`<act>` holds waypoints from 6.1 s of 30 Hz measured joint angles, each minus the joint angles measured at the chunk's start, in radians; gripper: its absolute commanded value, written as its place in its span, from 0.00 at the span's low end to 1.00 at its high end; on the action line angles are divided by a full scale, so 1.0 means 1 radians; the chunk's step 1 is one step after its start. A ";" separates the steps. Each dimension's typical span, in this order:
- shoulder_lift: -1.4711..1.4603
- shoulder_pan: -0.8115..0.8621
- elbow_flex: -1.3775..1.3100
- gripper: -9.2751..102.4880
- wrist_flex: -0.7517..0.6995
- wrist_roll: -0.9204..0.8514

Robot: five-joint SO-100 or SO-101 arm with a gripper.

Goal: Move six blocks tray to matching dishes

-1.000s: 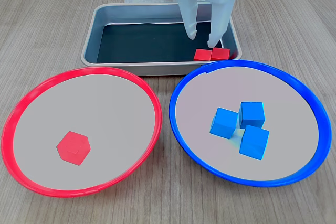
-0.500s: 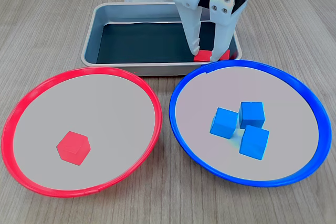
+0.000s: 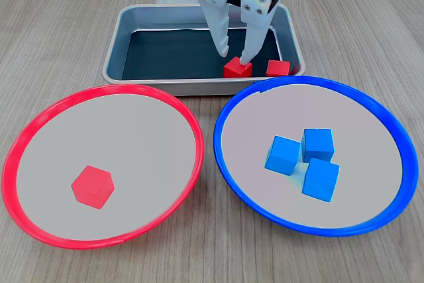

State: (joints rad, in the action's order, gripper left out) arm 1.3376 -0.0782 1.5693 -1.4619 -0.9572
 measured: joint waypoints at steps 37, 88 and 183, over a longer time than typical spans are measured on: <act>-0.049 0.000 0.044 0.10 0.095 -0.044; 0.192 -0.100 0.003 0.14 -0.120 0.867; 1.957 0.127 1.404 0.08 0.353 0.911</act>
State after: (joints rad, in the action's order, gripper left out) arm 3.2950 0.0491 2.9729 -1.1091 -0.0460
